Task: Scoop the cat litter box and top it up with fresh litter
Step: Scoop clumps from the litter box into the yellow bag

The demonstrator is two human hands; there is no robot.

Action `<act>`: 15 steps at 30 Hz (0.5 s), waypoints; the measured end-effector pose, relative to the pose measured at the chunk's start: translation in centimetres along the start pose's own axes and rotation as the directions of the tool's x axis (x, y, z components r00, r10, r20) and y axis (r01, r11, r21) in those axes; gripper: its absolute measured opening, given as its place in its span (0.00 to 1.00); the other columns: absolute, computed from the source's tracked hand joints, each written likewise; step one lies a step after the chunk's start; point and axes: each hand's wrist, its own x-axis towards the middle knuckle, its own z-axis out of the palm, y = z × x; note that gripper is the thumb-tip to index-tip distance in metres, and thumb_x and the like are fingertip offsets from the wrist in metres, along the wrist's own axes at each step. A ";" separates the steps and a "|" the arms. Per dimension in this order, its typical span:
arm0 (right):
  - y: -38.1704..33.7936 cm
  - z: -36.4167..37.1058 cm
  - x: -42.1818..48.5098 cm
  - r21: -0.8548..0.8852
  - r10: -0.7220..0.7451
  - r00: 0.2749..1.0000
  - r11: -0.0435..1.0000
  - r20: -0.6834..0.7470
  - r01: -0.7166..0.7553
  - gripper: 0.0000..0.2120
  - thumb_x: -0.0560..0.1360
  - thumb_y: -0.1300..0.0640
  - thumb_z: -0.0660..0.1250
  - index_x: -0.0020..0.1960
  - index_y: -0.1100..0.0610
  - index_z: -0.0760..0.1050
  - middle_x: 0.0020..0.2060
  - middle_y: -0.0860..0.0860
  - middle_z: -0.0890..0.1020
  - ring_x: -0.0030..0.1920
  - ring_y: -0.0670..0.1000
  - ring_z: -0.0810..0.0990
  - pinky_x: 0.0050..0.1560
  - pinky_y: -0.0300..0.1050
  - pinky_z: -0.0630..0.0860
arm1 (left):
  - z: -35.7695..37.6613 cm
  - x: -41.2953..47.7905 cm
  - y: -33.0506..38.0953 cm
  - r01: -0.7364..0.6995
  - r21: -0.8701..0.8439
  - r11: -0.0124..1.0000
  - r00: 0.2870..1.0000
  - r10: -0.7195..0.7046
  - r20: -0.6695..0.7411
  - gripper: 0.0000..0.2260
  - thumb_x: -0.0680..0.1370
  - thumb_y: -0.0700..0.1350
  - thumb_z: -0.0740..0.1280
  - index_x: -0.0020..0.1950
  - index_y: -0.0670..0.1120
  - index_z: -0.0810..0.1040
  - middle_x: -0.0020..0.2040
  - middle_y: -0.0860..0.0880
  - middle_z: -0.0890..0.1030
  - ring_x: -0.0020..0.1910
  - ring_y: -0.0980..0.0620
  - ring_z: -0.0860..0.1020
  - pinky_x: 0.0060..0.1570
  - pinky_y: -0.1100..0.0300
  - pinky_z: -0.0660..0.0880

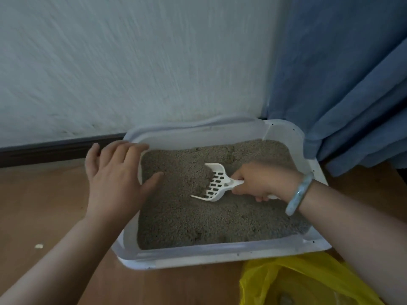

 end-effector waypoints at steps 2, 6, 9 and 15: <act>-1.0 0.1 0.7 -0.011 -0.036 0.999 0.999 0.001 0.036 0.12 0.78 0.50 0.61 0.59 0.48 0.77 0.29 0.51 0.78 0.26 0.48 0.76 0.30 0.37 0.72 | 0.4 -0.1 -0.8 -0.008 -0.020 1.000 1.000 0.008 0.020 0.29 0.69 0.64 0.58 0.64 0.47 0.72 0.60 0.45 0.76 0.67 0.44 0.66 0.68 0.46 0.53; -2.9 0.6 2.3 0.012 -0.099 0.995 0.995 0.012 0.098 0.11 0.78 0.50 0.61 0.57 0.49 0.77 0.36 0.55 0.82 0.31 0.51 0.78 0.32 0.40 0.74 | 1.4 0.2 -1.6 -0.050 -0.140 0.989 0.999 0.050 -0.005 0.29 0.68 0.61 0.61 0.62 0.44 0.73 0.59 0.45 0.76 0.66 0.43 0.66 0.64 0.49 0.62; -3.8 1.1 3.3 0.041 -0.141 0.990 0.989 0.012 0.141 0.10 0.78 0.50 0.61 0.56 0.49 0.77 0.36 0.55 0.82 0.30 0.51 0.77 0.31 0.39 0.73 | 1.6 0.4 -1.6 -0.051 -0.220 0.974 0.999 0.045 -0.030 0.28 0.68 0.58 0.62 0.62 0.43 0.73 0.59 0.44 0.76 0.66 0.43 0.66 0.66 0.55 0.58; -5.3 3.7 4.9 0.129 -0.253 0.960 0.955 -0.120 0.267 0.12 0.78 0.49 0.61 0.60 0.49 0.76 0.42 0.49 0.79 0.37 0.47 0.75 0.36 0.40 0.70 | 1.7 0.4 -1.5 -0.058 -0.271 0.961 0.998 0.050 -0.035 0.27 0.67 0.57 0.63 0.62 0.44 0.72 0.59 0.45 0.76 0.67 0.43 0.65 0.67 0.58 0.56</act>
